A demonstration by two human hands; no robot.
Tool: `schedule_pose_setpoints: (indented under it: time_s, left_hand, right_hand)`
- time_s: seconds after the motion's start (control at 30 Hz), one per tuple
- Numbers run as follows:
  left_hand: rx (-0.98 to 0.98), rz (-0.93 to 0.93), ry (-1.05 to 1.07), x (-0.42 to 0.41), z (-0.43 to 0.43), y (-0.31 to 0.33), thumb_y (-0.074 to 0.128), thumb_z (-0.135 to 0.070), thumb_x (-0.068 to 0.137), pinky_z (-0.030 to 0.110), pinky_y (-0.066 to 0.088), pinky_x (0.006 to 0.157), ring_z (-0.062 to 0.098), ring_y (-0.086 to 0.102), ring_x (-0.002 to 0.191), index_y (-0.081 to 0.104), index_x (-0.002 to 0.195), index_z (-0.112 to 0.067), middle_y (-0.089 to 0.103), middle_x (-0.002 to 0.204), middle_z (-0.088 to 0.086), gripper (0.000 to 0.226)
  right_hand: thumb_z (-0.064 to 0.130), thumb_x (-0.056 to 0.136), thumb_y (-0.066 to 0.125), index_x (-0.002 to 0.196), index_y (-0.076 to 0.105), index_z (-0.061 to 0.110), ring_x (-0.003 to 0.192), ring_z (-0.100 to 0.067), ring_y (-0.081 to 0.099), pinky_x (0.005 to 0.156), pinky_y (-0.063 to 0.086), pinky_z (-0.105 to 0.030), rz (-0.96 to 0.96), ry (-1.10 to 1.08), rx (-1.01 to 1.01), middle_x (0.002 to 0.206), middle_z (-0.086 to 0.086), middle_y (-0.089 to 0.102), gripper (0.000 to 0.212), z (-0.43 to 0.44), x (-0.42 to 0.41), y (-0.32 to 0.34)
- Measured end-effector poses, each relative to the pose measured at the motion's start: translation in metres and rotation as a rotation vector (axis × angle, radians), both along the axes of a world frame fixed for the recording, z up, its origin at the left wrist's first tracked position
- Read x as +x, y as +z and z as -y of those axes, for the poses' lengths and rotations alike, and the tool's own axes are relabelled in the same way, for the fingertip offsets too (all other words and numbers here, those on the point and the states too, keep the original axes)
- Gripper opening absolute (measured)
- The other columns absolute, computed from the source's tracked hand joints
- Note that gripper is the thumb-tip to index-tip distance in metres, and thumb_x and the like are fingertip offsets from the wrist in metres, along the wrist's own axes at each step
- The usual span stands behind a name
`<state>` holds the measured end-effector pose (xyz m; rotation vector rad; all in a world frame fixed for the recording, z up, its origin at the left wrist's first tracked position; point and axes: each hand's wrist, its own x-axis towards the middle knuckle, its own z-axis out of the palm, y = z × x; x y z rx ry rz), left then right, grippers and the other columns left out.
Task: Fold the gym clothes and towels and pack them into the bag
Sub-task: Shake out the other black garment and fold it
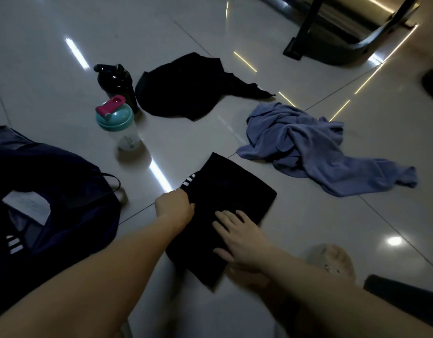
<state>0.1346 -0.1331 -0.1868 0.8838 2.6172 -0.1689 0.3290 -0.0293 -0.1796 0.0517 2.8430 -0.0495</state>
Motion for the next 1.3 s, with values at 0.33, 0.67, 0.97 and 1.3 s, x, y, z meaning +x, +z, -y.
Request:
schedule_pose_setpoints:
  time_s: [0.33, 0.67, 0.97, 1.3]
  left_hand:
    - [-0.102, -0.064, -0.520, 0.061, 0.034, 0.024, 0.053, -0.064, 0.090, 0.033, 0.048, 0.074, 0.024, 0.066, 0.100, 0.062, 0.115, -0.020, 0.067, 0.109, 0.003, 0.052]
    - [-0.076, 0.002, -0.802, 0.074, 0.059, 0.003, 0.069, -0.057, 0.080, 0.042, 0.046, 0.094, 0.033, 0.044, 0.120, 0.033, 0.145, -0.018, 0.038, 0.137, 0.011, 0.083]
    - [-0.062, 0.082, -0.767, 0.066, 0.041, 0.012, 0.063, -0.027, 0.087, 0.041, 0.048, 0.081, 0.030, 0.055, 0.110, 0.048, 0.131, -0.017, 0.050, 0.125, 0.007, 0.048]
    - [0.005, 0.089, -0.745, 0.052, 0.016, 0.027, 0.063, -0.037, 0.079, 0.034, 0.039, 0.083, 0.025, 0.050, 0.106, 0.070, 0.107, -0.021, 0.052, 0.111, 0.004, 0.033]
  right_hand:
    - [0.078, 0.082, 0.053, 0.161, -0.006, 0.011, 0.155, -0.032, -0.011, 0.123, 0.000, -0.055, 0.396, 0.002, 0.066, 0.167, -0.014, -0.014, 0.119, 0.008, 0.040, -0.009]
    - [0.074, 0.084, 0.057, 0.160, 0.008, 0.005, 0.154, -0.035, 0.009, 0.123, 0.015, -0.053, 0.309, 0.046, 0.082, 0.167, -0.018, 0.006, 0.113, 0.000, 0.045, 0.008]
    - [0.019, 0.096, 0.053, 0.151, 0.035, 0.003, 0.146, -0.040, 0.026, 0.110, 0.038, -0.050, 0.219, -0.128, 0.022, 0.161, -0.023, 0.023, 0.060, 0.011, 0.044, -0.004]
    - [0.014, 0.087, 0.058, 0.108, 0.060, 0.017, 0.106, -0.034, 0.061, 0.085, 0.052, -0.042, 0.186, -0.280, -0.206, 0.113, -0.011, 0.066, 0.022, -0.013, 0.008, 0.028]
